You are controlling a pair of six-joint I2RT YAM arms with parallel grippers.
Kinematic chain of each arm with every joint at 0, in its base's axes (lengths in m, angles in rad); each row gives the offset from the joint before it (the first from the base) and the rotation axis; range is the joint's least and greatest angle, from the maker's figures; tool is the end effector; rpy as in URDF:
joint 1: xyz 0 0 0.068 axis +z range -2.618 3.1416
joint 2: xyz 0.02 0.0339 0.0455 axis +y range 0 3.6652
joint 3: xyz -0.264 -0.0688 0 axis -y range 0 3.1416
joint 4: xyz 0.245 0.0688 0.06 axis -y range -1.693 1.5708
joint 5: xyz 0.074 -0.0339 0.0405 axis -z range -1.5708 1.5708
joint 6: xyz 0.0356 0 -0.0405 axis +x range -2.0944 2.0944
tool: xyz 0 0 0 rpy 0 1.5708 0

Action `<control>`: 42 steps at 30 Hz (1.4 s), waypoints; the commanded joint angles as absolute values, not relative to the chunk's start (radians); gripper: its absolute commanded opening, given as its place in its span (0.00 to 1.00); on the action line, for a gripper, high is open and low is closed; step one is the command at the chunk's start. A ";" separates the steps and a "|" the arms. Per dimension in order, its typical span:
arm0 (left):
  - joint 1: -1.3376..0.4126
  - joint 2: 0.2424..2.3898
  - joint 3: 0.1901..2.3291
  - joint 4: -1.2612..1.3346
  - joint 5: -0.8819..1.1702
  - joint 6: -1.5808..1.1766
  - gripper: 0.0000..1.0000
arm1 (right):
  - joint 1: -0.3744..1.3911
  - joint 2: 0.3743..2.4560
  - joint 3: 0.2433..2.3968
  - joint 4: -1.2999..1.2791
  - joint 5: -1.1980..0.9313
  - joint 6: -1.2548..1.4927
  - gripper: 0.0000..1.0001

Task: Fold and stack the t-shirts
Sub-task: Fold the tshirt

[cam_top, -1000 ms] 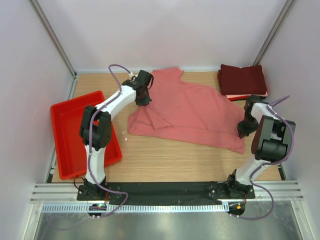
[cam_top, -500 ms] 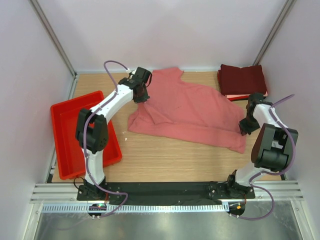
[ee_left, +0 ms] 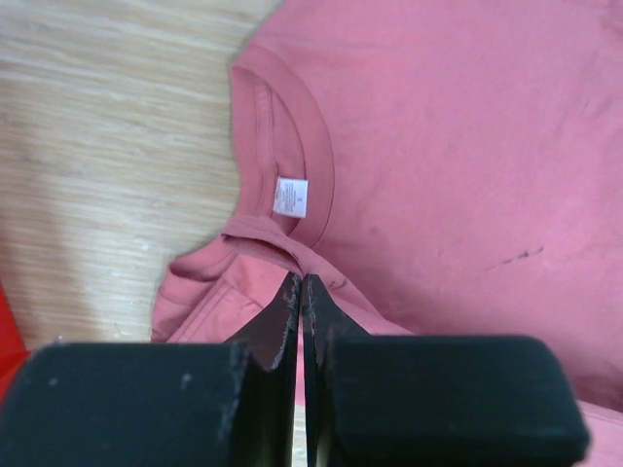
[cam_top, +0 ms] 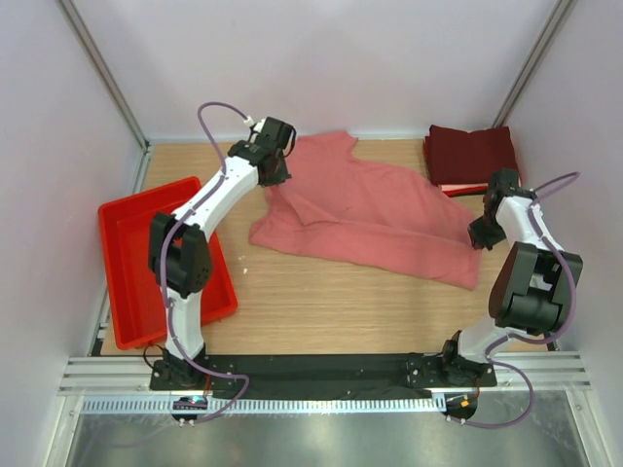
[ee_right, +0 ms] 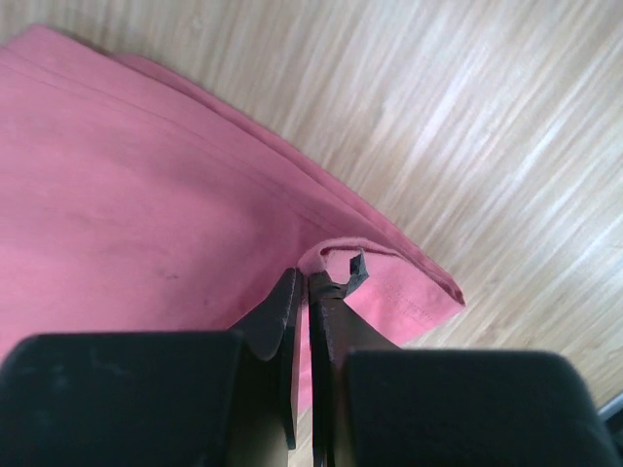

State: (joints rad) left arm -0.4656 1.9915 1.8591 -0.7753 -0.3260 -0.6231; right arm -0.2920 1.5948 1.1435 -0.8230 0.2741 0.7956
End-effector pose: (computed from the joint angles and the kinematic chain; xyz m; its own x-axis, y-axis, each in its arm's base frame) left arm 0.4027 -0.1896 0.2967 -0.7173 -0.2583 -0.6472 -0.2086 0.9658 -0.1543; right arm 0.2889 -0.0969 0.2210 -0.3889 0.8349 -0.3894 0.9012 0.4326 0.0275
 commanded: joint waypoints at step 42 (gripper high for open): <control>-0.475 2.011 1.927 -0.785 -0.238 -0.505 0.41 | -0.279 1.606 1.217 -0.868 0.145 0.778 0.39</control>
State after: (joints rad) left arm -0.4549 2.1464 2.0037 -0.7910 -0.3073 -0.4942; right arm -0.2878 1.6958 1.2789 -0.8597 0.2733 0.7662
